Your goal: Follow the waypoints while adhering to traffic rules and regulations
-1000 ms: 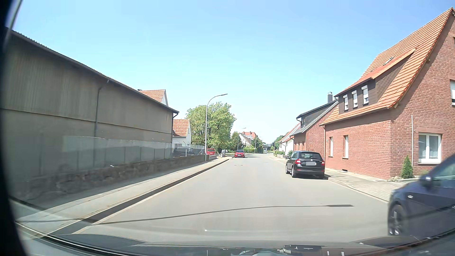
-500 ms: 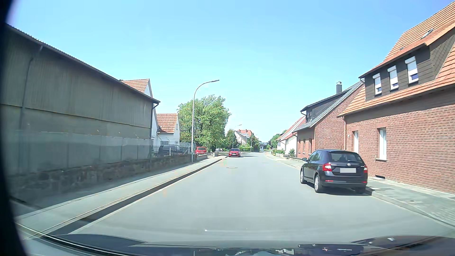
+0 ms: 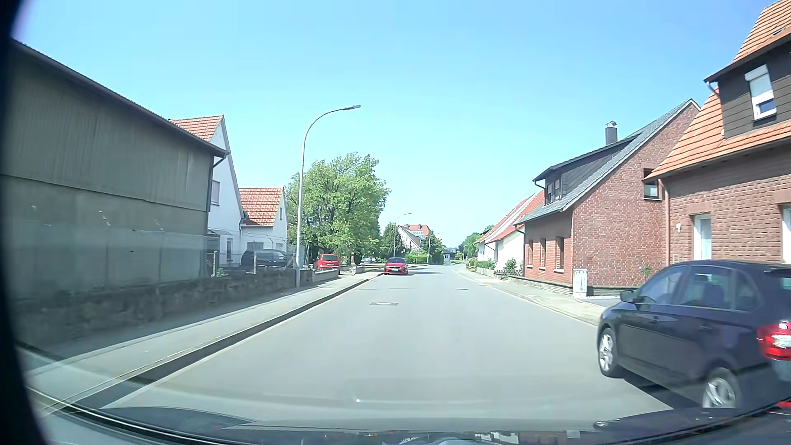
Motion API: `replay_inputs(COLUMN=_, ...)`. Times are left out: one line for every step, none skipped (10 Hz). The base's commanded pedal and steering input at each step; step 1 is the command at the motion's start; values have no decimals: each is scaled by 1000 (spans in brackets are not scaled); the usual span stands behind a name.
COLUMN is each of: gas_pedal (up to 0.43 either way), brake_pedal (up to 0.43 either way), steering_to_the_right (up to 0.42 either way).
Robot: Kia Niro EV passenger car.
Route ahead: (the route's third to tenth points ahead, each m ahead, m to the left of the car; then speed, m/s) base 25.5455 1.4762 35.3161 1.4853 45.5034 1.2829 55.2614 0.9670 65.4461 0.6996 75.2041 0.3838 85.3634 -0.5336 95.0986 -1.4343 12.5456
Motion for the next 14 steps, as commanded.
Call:
replay_inputs(gas_pedal=157, brake_pedal=0, steering_to_the_right=19)
replay_inputs(gas_pedal=157, brake_pedal=0, steering_to_the_right=19)
replay_inputs(gas_pedal=157, brake_pedal=0, steering_to_the_right=19)
replay_inputs(gas_pedal=157, brake_pedal=0, steering_to_the_right=19)
replay_inputs(gas_pedal=157, brake_pedal=0, steering_to_the_right=18)
replay_inputs(gas_pedal=157, brake_pedal=0, steering_to_the_right=18)
replay_inputs(gas_pedal=157, brake_pedal=0, steering_to_the_right=17)
replay_inputs(gas_pedal=157, brake_pedal=0, steering_to_the_right=14)
replay_inputs(gas_pedal=157, brake_pedal=0, steering_to_the_right=10)
replay_inputs(gas_pedal=157, brake_pedal=0, steering_to_the_right=7)
replay_inputs(gas_pedal=157, brake_pedal=0, steering_to_the_right=3)
replay_inputs(gas_pedal=157, brake_pedal=0, steering_to_the_right=2)
replay_inputs(gas_pedal=157, brake_pedal=0, steering_to_the_right=2)
replay_inputs(gas_pedal=157, brake_pedal=0, steering_to_the_right=0)
